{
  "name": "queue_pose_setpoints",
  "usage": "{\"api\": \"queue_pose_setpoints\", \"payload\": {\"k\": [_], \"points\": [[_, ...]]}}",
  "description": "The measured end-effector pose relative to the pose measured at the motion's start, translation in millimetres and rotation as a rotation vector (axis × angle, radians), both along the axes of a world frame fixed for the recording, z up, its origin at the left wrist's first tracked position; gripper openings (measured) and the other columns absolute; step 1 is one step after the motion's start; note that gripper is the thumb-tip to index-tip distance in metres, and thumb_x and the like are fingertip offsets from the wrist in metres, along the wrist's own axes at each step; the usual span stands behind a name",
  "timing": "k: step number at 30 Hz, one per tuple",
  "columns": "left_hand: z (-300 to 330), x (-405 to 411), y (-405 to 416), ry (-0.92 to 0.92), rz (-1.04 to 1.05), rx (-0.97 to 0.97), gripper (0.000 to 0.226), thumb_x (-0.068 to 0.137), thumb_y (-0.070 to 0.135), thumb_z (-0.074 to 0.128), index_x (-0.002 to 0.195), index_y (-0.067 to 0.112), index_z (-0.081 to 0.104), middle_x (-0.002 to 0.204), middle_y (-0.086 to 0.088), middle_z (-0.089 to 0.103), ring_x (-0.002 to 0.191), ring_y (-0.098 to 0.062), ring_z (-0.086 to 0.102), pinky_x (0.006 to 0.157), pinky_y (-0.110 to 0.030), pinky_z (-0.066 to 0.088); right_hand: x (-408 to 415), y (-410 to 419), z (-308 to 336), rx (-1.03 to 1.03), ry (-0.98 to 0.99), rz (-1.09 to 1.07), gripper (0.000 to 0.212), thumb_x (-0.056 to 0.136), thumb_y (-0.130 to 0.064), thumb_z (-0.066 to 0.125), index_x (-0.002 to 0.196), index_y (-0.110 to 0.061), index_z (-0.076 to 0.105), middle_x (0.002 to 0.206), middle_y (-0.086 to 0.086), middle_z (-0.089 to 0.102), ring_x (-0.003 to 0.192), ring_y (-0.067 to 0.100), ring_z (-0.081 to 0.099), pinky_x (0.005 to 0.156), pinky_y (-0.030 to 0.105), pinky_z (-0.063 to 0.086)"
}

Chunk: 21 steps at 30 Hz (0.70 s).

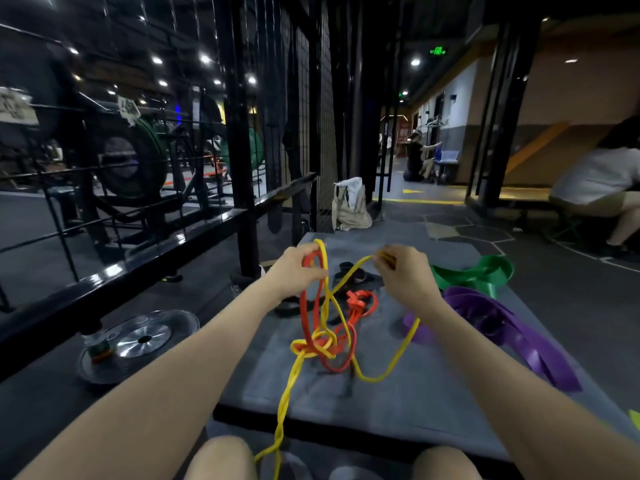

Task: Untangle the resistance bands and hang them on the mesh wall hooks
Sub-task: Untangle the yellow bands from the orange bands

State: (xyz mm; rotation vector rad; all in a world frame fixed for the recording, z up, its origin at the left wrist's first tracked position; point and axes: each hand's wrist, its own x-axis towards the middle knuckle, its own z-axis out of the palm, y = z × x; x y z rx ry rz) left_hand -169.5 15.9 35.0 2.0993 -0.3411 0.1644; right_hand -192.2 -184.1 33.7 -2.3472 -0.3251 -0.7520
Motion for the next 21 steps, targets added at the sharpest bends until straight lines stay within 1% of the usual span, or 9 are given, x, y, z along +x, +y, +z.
{"api": "queue_pose_setpoints", "payload": {"k": [3,5,7,9,11,13,17,19,21], "points": [[4,8,1,0.053,-0.004,-0.051,0.042,0.085,0.009,0.065,0.126,0.017,0.054,0.087,0.000,0.045,0.077,-0.016,0.041,0.059,-0.017,0.038,7,-2,8,-0.013,0.022,0.001,0.029,0.092,-0.015,0.053,0.066,-0.001,0.050,0.055,0.002,0.044,0.050,0.015,0.038,0.050,0.030,0.030],[6,13,4,0.087,-0.003,-0.115,0.050,0.085,0.009,0.065,0.132,0.019,0.050,0.100,-0.003,0.051,0.085,-0.017,0.041,0.069,-0.026,0.039,12,-4,12,-0.023,0.050,-0.010,0.021,0.092,-0.015,0.054,0.073,-0.006,0.057,0.062,0.001,0.053,0.055,0.015,0.047,0.051,0.029,0.035],[6,15,7,0.079,0.010,-0.118,0.048,0.086,0.005,0.063,0.130,0.020,0.052,0.107,-0.004,0.054,0.088,-0.017,0.045,0.078,-0.029,0.040,18,-6,15,-0.031,0.055,-0.034,0.016,0.090,-0.014,0.055,0.086,-0.002,0.065,0.076,0.009,0.065,0.068,0.024,0.058,0.059,0.032,0.042],[6,19,9,0.071,0.008,-0.122,0.046,0.085,-0.001,0.060,0.126,0.019,0.055,0.095,-0.004,0.053,0.084,-0.017,0.048,0.078,-0.029,0.041,24,-8,16,-0.030,0.073,-0.032,0.017,0.089,-0.012,0.054,0.095,-0.002,0.068,0.084,0.011,0.067,0.076,0.028,0.061,0.062,0.031,0.044],[4,23,11,0.072,0.003,-0.121,0.049,0.083,-0.008,0.055,0.126,0.017,0.057,0.081,0.000,0.047,0.075,-0.016,0.043,0.071,-0.029,0.040,28,-7,16,-0.027,0.138,0.028,0.019,0.087,-0.010,0.053,0.099,-0.007,0.068,0.079,0.002,0.062,0.074,0.020,0.056,0.058,0.022,0.039],[3,26,7,0.099,-0.008,-0.167,0.050,0.083,-0.012,0.050,0.124,0.015,0.058,0.088,0.001,0.049,0.080,-0.015,0.047,0.073,-0.029,0.046,29,0,13,-0.067,0.218,0.138,0.019,0.086,-0.015,0.058,0.101,-0.011,0.068,0.077,-0.004,0.057,0.074,0.012,0.052,0.055,0.016,0.034],[13,25,-17,0.061,-0.148,-0.130,0.050,0.081,-0.017,0.043,0.121,0.006,0.061,0.091,-0.002,0.057,0.082,-0.011,0.051,0.068,-0.012,0.043,33,21,3,-0.146,0.286,0.284,0.029,0.085,-0.038,0.065,0.102,-0.014,0.064,0.084,0.000,0.062,0.075,0.014,0.056,0.058,0.024,0.036],[19,26,-30,0.027,-0.199,-0.086,0.049,0.080,-0.020,0.041,0.118,0.004,0.062,0.100,-0.005,0.062,0.090,-0.010,0.056,0.069,-0.007,0.045,35,29,-1,-0.063,0.243,0.312,0.022,0.087,-0.032,0.063,0.099,-0.013,0.064,0.082,0.007,0.066,0.075,0.021,0.060,0.059,0.029,0.036],[20,29,-36,0.018,-0.194,-0.085,0.046,0.083,-0.019,0.041,0.117,0.002,0.062,0.103,-0.007,0.063,0.080,-0.006,0.057,0.064,-0.006,0.044,40,30,-3,-0.019,0.197,0.229,0.025,0.092,-0.028,0.058,0.097,-0.004,0.065,0.078,0.012,0.065,0.075,0.026,0.060,0.059,0.029,0.032]]}}
